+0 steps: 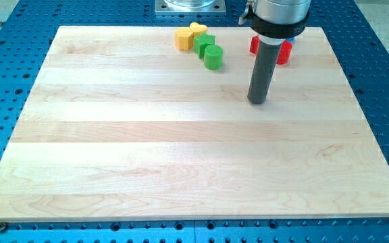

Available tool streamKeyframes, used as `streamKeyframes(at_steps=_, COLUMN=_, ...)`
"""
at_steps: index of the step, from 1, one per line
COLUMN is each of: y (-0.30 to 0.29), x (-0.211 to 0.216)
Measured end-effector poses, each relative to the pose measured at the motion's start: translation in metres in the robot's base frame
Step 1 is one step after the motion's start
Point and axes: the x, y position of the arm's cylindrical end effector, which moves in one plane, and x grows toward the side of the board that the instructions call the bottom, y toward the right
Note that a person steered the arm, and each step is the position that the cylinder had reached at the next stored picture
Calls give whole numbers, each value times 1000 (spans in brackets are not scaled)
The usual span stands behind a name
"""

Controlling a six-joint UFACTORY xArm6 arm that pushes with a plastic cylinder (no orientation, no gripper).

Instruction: Separate the blue blocks red star from the red circle

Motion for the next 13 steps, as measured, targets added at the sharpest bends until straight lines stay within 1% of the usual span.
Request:
streamKeyframes(at_steps=1, y=26, x=0)
streamKeyframes(at_steps=2, y=89, x=-12)
streamKeyframes(at_steps=3, y=108, x=-100)
streamKeyframes(at_steps=4, y=139, x=-179)
streamKeyframes(at_steps=5, y=122, x=-202)
streamKeyframes(at_steps=7, y=114, x=-199)
streamKeyframes(at_steps=9, y=85, x=-170)
streamKeyframes(at_steps=10, y=144, x=-207)
streamKeyframes(at_steps=11, y=135, x=-215)
streamKeyframes(at_steps=12, y=85, x=-215)
streamKeyframes(at_steps=13, y=61, x=-211)
